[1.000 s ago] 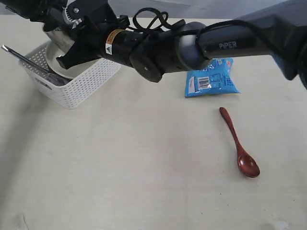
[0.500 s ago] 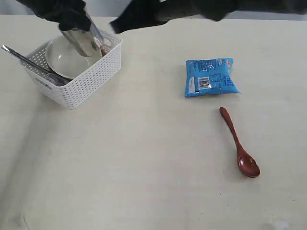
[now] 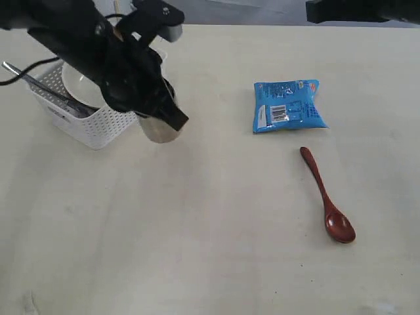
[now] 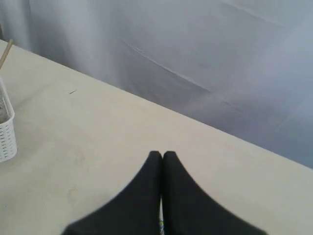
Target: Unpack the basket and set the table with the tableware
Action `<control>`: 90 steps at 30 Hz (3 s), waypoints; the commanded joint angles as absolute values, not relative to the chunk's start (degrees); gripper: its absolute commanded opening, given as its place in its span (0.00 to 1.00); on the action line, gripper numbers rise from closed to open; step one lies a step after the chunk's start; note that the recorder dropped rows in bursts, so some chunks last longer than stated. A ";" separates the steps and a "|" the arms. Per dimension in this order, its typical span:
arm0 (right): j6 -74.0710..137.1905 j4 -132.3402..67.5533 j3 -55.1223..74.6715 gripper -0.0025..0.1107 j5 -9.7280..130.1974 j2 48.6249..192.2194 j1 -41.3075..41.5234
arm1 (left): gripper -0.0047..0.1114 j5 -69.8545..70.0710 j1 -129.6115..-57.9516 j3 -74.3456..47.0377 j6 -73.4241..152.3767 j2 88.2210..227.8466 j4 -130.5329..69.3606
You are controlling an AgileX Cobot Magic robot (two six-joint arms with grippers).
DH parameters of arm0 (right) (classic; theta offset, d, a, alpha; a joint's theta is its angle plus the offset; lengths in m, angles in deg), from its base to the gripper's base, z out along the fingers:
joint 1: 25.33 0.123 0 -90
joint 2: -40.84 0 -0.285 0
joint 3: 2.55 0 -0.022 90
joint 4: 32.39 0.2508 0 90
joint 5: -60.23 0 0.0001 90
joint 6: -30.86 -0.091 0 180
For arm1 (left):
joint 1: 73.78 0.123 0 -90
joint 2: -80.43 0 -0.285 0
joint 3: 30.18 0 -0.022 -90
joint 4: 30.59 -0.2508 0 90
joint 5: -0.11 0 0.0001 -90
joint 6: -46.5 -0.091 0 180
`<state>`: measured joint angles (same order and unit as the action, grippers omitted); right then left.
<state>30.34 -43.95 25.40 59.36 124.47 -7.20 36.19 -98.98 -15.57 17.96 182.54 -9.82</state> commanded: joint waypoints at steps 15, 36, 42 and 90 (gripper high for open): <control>32.17 -44.42 26.06 0.02 61.75 123.79 -7.67 | 0.04 24.14 -97.03 -17.53 22.75 194.98 -16.79; 32.17 -44.42 26.06 0.02 61.75 123.79 -7.67 | 0.51 27.19 -97.03 -22.11 23.53 195.66 -15.78; 32.17 -44.42 26.06 0.02 61.75 123.79 -7.67 | 0.51 26.49 -97.03 -22.11 23.53 194.73 -15.53; 31.77 -44.28 26.06 0.02 61.68 123.79 -7.67 | 0.65 3.56 -75.64 -38.40 28.56 204.67 11.60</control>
<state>31.79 -43.95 25.82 61.17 124.36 -7.34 3.43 -75.93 -37.30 28.08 203.89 10.12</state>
